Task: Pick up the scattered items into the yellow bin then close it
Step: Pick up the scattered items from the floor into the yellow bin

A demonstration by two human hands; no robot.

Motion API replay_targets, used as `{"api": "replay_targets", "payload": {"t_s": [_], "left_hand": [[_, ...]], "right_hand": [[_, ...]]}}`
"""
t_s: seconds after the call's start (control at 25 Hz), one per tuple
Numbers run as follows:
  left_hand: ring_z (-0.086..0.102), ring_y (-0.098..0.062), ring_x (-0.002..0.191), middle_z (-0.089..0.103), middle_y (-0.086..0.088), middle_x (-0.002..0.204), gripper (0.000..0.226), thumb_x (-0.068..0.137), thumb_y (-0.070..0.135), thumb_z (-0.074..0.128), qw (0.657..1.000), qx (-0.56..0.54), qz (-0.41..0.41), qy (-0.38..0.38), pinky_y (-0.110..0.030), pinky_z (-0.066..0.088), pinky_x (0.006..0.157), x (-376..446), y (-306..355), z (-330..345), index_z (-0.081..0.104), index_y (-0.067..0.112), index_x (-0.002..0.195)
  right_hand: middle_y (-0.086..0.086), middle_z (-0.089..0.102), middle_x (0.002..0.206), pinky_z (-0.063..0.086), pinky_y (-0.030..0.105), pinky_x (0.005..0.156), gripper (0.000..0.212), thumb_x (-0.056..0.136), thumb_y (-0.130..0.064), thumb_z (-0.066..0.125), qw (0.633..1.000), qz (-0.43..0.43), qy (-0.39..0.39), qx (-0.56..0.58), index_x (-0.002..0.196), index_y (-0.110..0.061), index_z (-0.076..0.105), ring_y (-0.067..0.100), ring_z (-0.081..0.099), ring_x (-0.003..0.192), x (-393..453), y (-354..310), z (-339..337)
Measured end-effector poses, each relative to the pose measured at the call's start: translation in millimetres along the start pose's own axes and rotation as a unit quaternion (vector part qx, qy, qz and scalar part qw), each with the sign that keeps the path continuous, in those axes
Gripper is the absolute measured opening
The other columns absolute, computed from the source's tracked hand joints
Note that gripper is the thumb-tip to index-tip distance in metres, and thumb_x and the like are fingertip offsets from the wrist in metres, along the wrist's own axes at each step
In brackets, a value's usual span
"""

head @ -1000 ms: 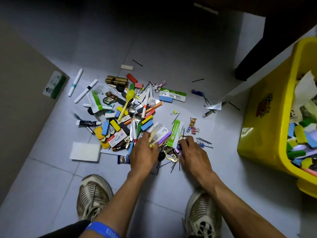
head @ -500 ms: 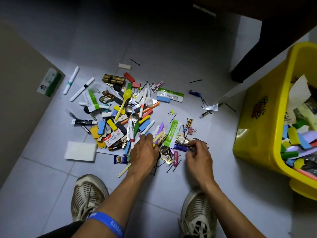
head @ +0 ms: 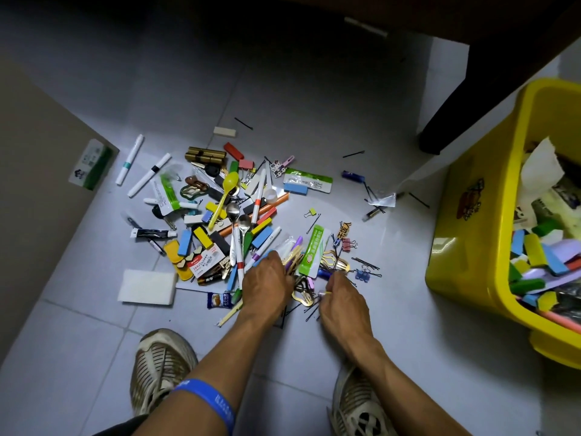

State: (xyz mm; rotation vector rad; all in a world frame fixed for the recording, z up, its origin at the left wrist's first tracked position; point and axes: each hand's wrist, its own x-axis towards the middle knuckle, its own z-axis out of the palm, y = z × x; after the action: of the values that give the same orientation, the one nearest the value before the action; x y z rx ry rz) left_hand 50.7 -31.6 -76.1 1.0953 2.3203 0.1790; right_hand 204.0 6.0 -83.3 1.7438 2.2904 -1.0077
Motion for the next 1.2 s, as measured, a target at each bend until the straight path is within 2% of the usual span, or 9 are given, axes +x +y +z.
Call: {"api": "replay_targets", "payload": {"t_s": [0.28,0.44,0.56,0.64,0.8,0.92,1.0,1.08,1.2], "left_hand": [[0.064,-0.018,0.077,0.07,-0.001,0.089,0.025,0.081,0.04,0.065,0.972,-0.217,-0.092,-0.012,-0.035,0.056,0.071,7,-3,-8,0.063,0.021,0.098],[0.064,-0.024,0.08,0.067,0.001,0.084,0.017,0.087,0.04,0.06,0.984,-0.17,-0.06,-0.013,-0.036,0.054,0.072,14,17,-6,0.058,0.023,0.089],[0.063,-0.032,0.091,0.066,-0.01,0.099,0.024,0.091,0.035,0.056,0.996,-0.082,-0.019,0.01,-0.032,0.042,0.066,22,44,4,0.054,0.015,0.103],[0.063,-0.032,0.093,0.066,-0.012,0.103,0.028,0.093,0.035,0.056,0.999,-0.047,-0.008,0.023,-0.032,0.04,0.065,27,58,11,0.051,0.013,0.109],[0.065,-0.031,0.09,0.066,-0.01,0.101,0.039,0.086,0.036,0.069,0.999,-0.034,-0.009,0.017,-0.031,0.043,0.062,32,67,17,0.048,0.013,0.109],[0.06,-0.023,0.072,0.068,-0.009,0.09,0.032,0.081,0.033,0.072,0.999,-0.034,-0.038,0.001,-0.024,0.038,0.053,35,63,13,0.06,0.01,0.099],[0.058,-0.018,0.06,0.065,-0.004,0.074,0.031,0.076,0.035,0.074,0.995,-0.074,-0.063,-0.006,-0.021,0.035,0.046,37,59,7,0.067,0.009,0.091],[0.062,-0.018,0.056,0.065,-0.002,0.067,0.034,0.074,0.041,0.077,0.982,-0.158,-0.1,-0.02,-0.022,0.042,0.045,37,54,-1,0.07,0.009,0.084],[0.068,-0.026,0.053,0.068,-0.005,0.059,0.03,0.072,0.033,0.079,0.907,-0.383,-0.161,-0.061,-0.045,0.06,0.053,31,59,-22,0.068,0.004,0.074]], "right_hand": [[0.008,0.058,0.099,0.045,0.039,0.069,0.017,0.092,-0.024,0.055,0.987,-0.081,0.036,-0.134,0.104,-0.012,0.054,0.03,0.057,0.086,22,5,-3],[0.009,0.06,0.091,0.048,0.038,0.064,0.01,0.094,-0.015,0.058,0.95,-0.152,0.053,-0.268,0.102,-0.01,0.058,0.028,0.06,0.079,20,3,4],[0.001,0.057,0.095,0.04,0.034,0.062,0.016,0.104,-0.033,0.034,0.998,-0.043,-0.015,-0.038,0.108,-0.019,0.042,0.023,0.057,0.081,20,12,-6],[0.002,0.06,0.083,0.043,0.033,0.056,0.012,0.104,-0.033,0.035,0.986,-0.001,-0.033,0.162,0.101,-0.022,0.039,0.019,0.057,0.068,15,21,-15],[0.015,0.065,0.084,0.052,0.033,0.058,0.012,0.099,-0.004,0.044,0.812,0.077,-0.103,0.569,0.102,-0.008,0.054,0.022,0.061,0.067,12,33,-47],[0.02,0.061,0.081,0.053,0.039,0.058,0.022,0.072,0.001,0.052,0.677,0.088,-0.185,0.707,0.092,-0.005,0.057,0.031,0.06,0.069,19,32,-70],[0.013,0.056,0.071,0.052,0.037,0.055,0.007,0.075,-0.006,0.06,0.694,0.1,-0.158,0.696,0.079,-0.011,0.06,0.027,0.056,0.064,24,25,-78],[0.006,0.046,0.058,0.046,0.03,0.047,0.026,0.088,-0.019,0.065,0.76,0.148,-0.097,0.626,0.063,-0.016,0.057,0.021,0.046,0.055,28,19,-83],[0.003,0.04,0.054,0.031,0.024,0.043,0.037,0.093,-0.031,0.062,0.804,0.198,-0.046,0.559,0.064,-0.016,0.045,0.017,0.035,0.047,28,14,-96]]}}
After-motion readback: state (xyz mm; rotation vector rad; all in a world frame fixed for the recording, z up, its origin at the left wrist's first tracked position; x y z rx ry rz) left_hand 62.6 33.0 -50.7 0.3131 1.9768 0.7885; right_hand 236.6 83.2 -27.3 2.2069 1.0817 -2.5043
